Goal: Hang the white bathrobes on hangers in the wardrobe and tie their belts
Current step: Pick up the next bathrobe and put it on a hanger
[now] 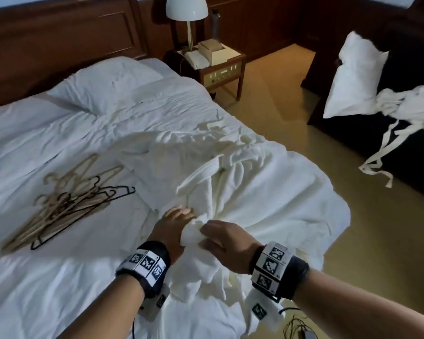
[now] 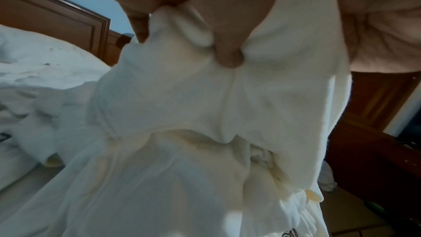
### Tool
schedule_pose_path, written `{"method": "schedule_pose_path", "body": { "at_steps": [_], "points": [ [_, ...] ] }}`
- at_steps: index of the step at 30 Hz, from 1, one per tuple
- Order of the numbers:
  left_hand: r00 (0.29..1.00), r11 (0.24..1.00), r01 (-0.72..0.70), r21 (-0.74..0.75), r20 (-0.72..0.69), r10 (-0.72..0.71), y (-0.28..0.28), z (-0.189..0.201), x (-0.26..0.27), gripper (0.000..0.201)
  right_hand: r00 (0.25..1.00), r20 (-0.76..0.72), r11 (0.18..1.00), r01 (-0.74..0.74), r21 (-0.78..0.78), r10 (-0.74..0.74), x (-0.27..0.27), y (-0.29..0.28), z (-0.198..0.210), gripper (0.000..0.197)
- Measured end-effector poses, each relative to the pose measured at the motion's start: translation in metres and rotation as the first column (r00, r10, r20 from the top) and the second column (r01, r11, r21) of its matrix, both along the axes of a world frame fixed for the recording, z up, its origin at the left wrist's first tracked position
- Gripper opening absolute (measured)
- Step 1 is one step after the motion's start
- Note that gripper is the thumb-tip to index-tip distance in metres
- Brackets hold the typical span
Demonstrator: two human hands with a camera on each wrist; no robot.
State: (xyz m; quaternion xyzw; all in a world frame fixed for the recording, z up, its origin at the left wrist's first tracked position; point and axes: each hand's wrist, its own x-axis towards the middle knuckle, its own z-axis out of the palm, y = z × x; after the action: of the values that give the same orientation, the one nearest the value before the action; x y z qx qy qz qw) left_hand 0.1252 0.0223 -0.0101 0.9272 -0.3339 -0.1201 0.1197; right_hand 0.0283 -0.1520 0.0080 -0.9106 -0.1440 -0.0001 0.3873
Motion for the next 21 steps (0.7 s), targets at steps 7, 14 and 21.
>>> {"method": "schedule_pose_path", "body": {
  "at_steps": [7,14,21],
  "points": [
    [0.979,0.992,-0.123,-0.021,-0.167,0.118,0.012,0.018,-0.016,0.028,0.974,-0.095,0.928,0.162,-0.337,-0.205,-0.009,-0.037,-0.026,0.069],
    [0.952,0.975,-0.223,0.007,-0.214,0.219,0.038,0.024,-0.045,0.034,0.904,-0.069,0.64,0.244,-0.728,-0.423,0.004,-0.089,-0.037,0.129],
    [0.881,0.827,-0.465,-0.317,-0.258,0.396,0.016,0.068,-0.029,0.038,0.961,-0.126,0.796,0.127,-0.592,-0.247,0.0,-0.06,-0.009,0.126]
  ]
}}
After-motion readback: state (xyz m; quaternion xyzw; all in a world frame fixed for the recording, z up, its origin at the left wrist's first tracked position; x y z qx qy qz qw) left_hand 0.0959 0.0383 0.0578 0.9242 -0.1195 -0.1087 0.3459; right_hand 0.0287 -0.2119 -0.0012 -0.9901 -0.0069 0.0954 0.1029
